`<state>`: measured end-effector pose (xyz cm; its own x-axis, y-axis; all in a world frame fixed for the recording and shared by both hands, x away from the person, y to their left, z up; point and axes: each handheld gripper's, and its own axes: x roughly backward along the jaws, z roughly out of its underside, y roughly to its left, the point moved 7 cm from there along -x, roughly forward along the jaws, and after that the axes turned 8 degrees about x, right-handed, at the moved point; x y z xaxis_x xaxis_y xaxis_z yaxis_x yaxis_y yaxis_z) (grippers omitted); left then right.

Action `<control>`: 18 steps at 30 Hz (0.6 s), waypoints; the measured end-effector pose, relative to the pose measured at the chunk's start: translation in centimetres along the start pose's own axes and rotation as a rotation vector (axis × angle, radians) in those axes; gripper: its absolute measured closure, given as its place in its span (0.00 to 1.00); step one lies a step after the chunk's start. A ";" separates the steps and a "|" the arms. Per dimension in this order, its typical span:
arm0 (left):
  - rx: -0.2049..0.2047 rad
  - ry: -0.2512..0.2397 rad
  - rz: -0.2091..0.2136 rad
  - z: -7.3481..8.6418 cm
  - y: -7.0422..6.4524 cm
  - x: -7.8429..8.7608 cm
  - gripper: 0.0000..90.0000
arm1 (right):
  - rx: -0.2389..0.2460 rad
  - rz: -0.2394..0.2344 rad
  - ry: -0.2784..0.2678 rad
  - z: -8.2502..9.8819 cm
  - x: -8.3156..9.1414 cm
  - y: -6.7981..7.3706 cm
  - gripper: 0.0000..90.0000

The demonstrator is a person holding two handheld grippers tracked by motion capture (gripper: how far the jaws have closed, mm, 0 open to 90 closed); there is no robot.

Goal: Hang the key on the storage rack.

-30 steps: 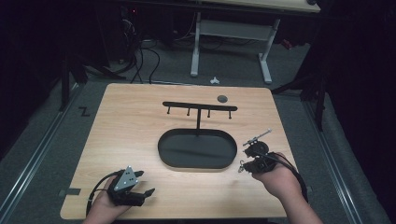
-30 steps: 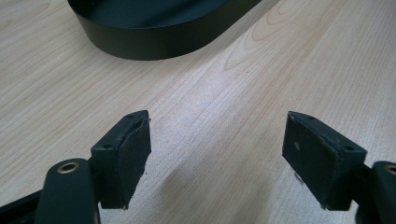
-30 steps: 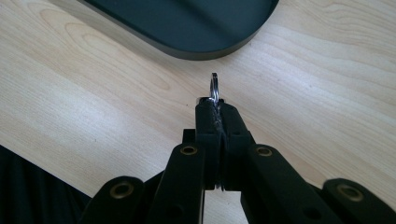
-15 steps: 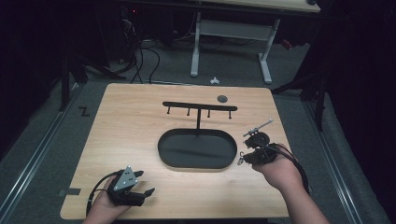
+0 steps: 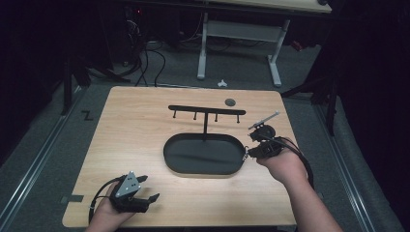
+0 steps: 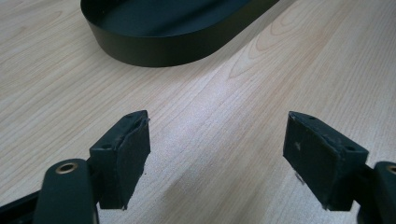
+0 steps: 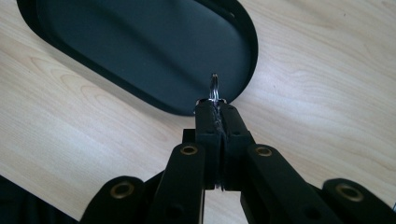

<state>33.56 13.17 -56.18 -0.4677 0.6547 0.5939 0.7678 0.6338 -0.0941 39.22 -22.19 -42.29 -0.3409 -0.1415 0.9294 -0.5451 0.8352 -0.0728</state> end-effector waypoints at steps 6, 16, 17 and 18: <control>-0.003 0.003 0.003 0.0 0.0 0.0 0.26 | 0.000 0.001 -0.006 -1.0 0.1 -0.2 0.98; -0.003 0.010 0.007 0.1 0.1 0.0 0.26 | 0.002 0.005 -0.020 -2.8 0.9 -0.7 0.98; -0.005 0.009 0.005 0.1 0.1 0.0 0.26 | -0.001 0.007 -0.023 -3.0 0.9 -0.8 0.98; -0.004 0.009 0.006 0.1 0.1 -0.1 0.26 | -0.001 0.009 -0.022 -3.1 1.1 -0.8 0.98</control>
<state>33.60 13.21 -56.29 -0.4592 0.6546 0.6005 0.7724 0.6281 -0.0941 41.70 -21.37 -40.10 -0.3626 -0.1459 0.9204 -0.5414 0.8369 -0.0806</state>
